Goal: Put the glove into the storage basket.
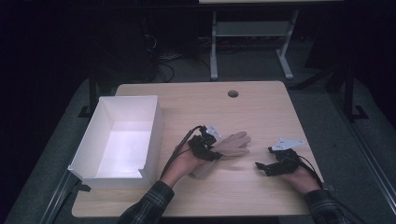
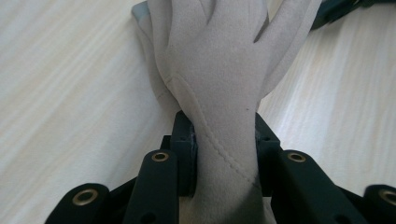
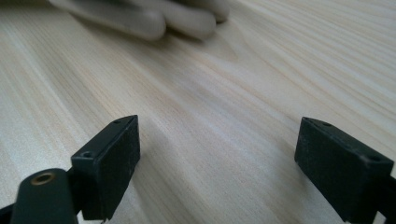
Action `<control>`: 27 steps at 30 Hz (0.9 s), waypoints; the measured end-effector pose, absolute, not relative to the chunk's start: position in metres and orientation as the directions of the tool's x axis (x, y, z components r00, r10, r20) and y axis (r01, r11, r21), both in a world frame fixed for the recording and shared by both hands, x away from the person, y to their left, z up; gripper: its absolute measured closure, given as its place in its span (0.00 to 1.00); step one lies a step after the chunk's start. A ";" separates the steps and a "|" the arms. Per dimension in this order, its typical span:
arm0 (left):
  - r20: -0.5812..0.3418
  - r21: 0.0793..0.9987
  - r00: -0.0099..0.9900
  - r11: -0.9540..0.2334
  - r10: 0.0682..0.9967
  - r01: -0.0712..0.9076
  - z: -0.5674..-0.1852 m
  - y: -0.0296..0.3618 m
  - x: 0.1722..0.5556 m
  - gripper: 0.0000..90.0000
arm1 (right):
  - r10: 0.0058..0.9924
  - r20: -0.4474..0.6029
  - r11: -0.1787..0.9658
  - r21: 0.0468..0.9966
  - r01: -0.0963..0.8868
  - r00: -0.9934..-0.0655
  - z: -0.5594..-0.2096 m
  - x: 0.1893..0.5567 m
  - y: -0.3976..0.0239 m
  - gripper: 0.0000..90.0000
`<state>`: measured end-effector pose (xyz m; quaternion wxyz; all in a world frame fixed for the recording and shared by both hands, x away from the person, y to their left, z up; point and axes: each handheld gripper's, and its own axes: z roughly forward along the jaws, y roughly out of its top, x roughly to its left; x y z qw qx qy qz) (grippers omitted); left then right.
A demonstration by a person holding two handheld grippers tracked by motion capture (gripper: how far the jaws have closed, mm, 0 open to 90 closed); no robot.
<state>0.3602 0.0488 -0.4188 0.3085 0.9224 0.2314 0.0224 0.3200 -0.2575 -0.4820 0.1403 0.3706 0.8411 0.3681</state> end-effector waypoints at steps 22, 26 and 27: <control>-0.083 0.632 0.850 -0.632 0.520 0.448 -0.330 0.090 0.365 0.77 | 0.727 0.038 0.452 0.724 0.521 -0.685 -0.482 0.320 -0.257 0.15; -0.066 0.640 0.841 -0.624 0.537 0.449 -0.315 0.106 0.367 0.77 | 0.728 0.041 0.450 0.724 0.523 -0.684 -0.482 0.320 -0.257 0.15; -0.063 0.641 0.838 -0.621 0.543 0.450 -0.311 0.110 0.368 0.77 | 0.728 0.040 0.451 0.724 0.522 -0.684 -0.482 0.320 -0.257 0.15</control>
